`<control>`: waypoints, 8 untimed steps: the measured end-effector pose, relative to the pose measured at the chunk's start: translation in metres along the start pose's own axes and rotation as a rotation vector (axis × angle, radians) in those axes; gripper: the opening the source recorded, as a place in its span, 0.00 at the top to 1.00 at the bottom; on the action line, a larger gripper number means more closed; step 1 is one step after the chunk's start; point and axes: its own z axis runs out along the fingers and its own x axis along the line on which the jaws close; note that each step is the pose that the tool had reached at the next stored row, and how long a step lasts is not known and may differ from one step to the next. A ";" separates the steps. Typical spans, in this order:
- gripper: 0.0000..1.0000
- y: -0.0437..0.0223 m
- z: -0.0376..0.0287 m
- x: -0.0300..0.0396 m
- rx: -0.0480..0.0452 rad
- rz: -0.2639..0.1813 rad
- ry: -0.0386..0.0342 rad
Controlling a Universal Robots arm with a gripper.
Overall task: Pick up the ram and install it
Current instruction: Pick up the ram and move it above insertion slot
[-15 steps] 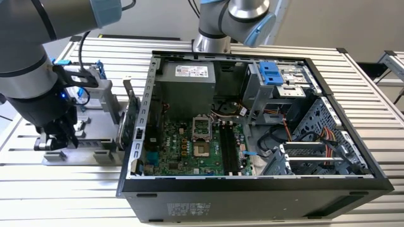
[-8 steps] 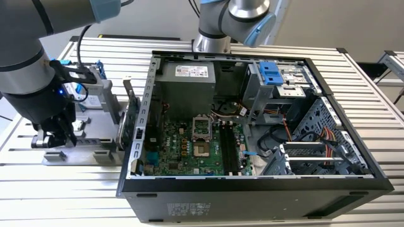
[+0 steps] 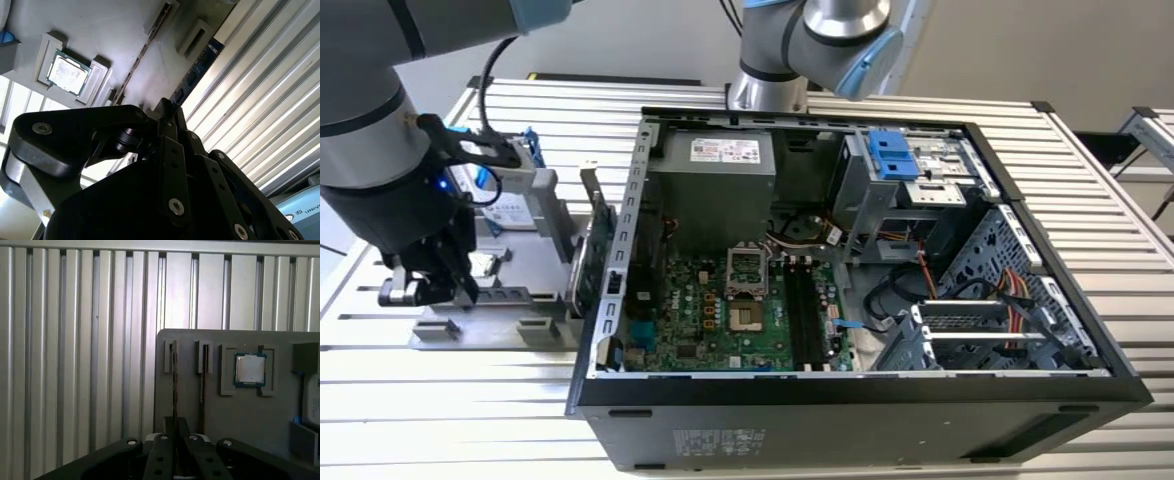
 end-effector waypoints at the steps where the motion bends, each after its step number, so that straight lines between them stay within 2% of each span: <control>1: 1.00 0.0001 -0.0013 0.0000 0.0000 0.000 0.0000; 8: 1.00 0.0003 -0.0087 0.0000 0.0000 0.000 0.0000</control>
